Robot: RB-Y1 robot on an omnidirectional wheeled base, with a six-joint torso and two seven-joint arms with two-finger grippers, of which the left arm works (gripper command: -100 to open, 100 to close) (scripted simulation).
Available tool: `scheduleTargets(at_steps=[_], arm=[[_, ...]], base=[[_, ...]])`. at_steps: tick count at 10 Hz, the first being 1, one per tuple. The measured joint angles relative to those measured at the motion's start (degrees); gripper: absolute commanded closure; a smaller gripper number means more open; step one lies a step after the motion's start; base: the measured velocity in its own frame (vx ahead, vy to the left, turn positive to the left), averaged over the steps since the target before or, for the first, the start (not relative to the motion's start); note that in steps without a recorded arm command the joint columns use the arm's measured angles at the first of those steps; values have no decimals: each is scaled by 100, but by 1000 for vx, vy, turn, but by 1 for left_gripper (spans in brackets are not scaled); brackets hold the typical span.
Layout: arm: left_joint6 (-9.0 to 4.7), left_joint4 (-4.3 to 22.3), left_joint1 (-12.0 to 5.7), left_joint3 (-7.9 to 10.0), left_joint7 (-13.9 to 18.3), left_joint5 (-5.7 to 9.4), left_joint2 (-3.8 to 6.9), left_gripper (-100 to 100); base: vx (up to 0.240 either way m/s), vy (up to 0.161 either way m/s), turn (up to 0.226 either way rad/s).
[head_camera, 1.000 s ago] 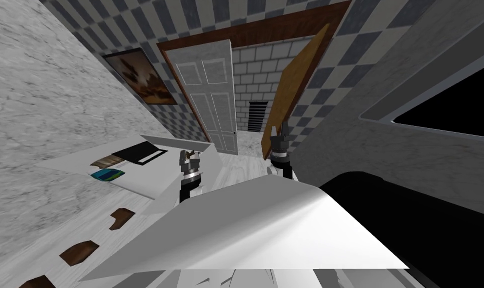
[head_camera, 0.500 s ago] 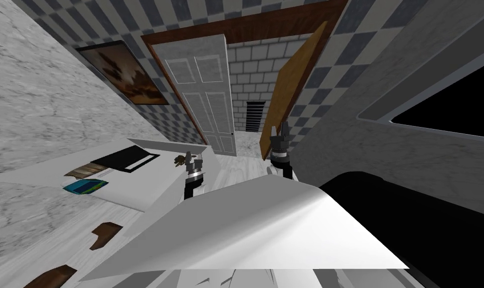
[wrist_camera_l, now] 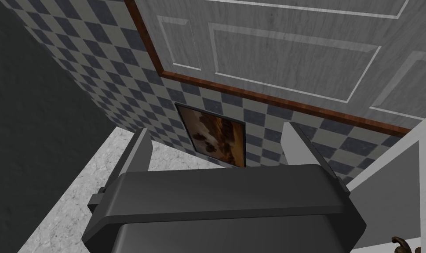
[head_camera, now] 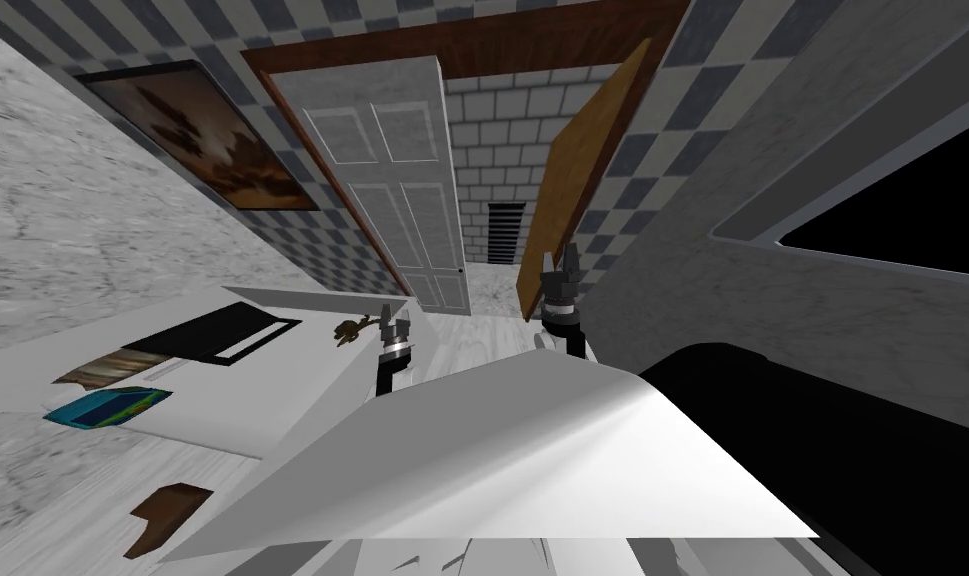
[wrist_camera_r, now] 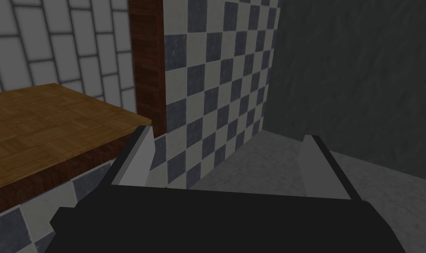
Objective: Push the door open
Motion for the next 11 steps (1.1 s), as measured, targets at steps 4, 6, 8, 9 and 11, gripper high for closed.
scheduleTargets(at_steps=[4,6,8,9,11], arm=[[-102,558,-242,4,-47,-3,9,-100],[-175,934,-419,19,-66,4,25,-100],[-213,1228,-536,19,-89,6,36,-100],[-237,1385,-607,22,-100,7,40,-100],[-284,1662,-744,31,-123,10,43,-100]], base=[[80,-4,-91],[116,6,-101],[101,8,-96],[109,16,-99],[56,11,-43]])
